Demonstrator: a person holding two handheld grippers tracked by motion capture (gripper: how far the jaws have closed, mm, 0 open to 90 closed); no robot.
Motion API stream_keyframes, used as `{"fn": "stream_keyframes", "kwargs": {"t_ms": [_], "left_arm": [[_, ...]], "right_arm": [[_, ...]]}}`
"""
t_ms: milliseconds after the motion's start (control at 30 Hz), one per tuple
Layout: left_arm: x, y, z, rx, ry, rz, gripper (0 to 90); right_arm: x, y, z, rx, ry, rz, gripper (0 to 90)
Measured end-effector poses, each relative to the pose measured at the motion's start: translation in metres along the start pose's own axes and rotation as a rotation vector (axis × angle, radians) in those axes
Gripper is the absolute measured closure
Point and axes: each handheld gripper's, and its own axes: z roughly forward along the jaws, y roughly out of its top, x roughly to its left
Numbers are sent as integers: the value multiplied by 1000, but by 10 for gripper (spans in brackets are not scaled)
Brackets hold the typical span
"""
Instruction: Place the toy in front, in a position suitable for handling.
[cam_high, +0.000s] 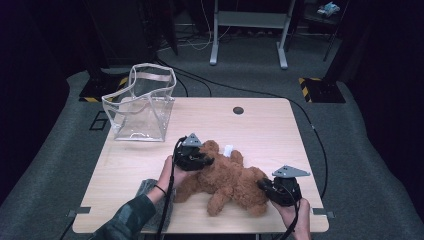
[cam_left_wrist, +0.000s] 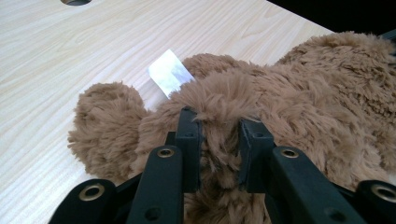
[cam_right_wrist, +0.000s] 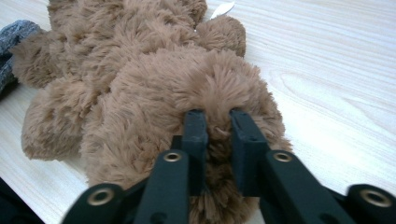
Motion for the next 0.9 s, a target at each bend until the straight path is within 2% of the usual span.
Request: {"fn": "stream_keyframes", "kwargs": {"t_ms": [133,233,300,333,500,533,567,633,700,767,833,900], "left_arm": [[-1,1,-1,-3,2,6,763],[0,1,-2,5,4,12,766],[0,1,-2,6,0,2,765],[0,1,-2,8,1,-1,763],[1,0,0,32,14,-9,713],[2,0,0,39,17,-11,695],[2,0,0,43,18,-9,681],[2,0,0,48,26,-10,649],[2,0,2,53,23,-20,646],[3,-1,3,58,19,-28,658],[3,-4,5,59,14,-31,688],[2,-6,7,62,7,-32,724]], "right_arm": [[1,0,-1,-18,-12,-5,872],[1,1,-2,-27,-13,-4,879],[1,1,-3,-40,-14,15,856],[0,1,-4,-45,-16,17,819],[-7,2,-5,-35,-32,103,322],[-9,1,-3,-19,-19,123,274],[-11,0,-1,-18,13,150,219],[-12,-1,4,13,55,168,142],[-10,-2,9,33,84,168,146],[-6,-2,16,59,90,147,167],[-5,-2,19,65,84,129,261],[-7,-3,19,51,88,118,410]]}}
